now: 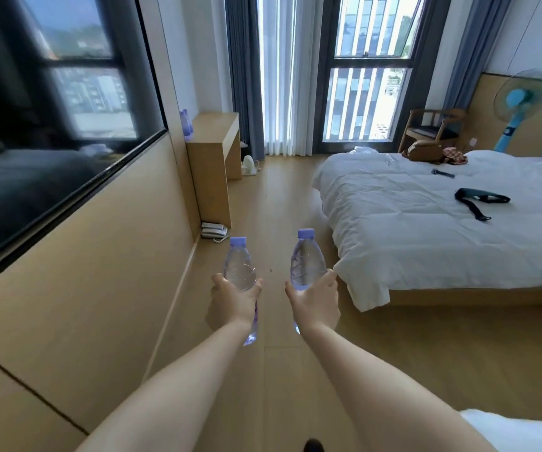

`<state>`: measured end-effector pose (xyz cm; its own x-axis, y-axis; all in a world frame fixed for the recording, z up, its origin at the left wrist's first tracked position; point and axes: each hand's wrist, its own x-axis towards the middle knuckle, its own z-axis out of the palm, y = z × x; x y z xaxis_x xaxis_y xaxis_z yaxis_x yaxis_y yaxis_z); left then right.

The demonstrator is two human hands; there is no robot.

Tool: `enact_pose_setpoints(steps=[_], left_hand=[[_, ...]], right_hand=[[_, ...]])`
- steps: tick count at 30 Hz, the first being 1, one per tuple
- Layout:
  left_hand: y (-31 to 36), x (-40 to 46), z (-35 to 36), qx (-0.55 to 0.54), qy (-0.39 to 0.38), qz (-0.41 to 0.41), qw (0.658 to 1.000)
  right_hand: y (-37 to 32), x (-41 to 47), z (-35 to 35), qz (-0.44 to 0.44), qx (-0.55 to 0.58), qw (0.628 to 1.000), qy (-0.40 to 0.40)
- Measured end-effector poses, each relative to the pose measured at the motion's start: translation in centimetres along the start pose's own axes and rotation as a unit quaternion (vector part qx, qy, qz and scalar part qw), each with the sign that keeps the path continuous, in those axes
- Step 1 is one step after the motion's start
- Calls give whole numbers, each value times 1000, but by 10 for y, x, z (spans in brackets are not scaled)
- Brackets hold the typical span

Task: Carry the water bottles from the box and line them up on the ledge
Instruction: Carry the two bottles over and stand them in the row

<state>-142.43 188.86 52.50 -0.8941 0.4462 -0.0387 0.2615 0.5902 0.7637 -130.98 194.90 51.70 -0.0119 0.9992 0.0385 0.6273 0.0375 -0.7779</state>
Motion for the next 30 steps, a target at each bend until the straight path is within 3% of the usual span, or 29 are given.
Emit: enact_pose_setpoints(steps=[5,15,30], left_hand=[[48,97,73,1,-3,-11,1000],[152,288,150,7,48,-30,998],[268,637,267,-6,-9,7,1000]], right_hand=[[-13,127,43,-12,-28,999,-12],[-86,330,130,-45,-29,996,-72],[-210,637,288,-4,1,998,-69]])
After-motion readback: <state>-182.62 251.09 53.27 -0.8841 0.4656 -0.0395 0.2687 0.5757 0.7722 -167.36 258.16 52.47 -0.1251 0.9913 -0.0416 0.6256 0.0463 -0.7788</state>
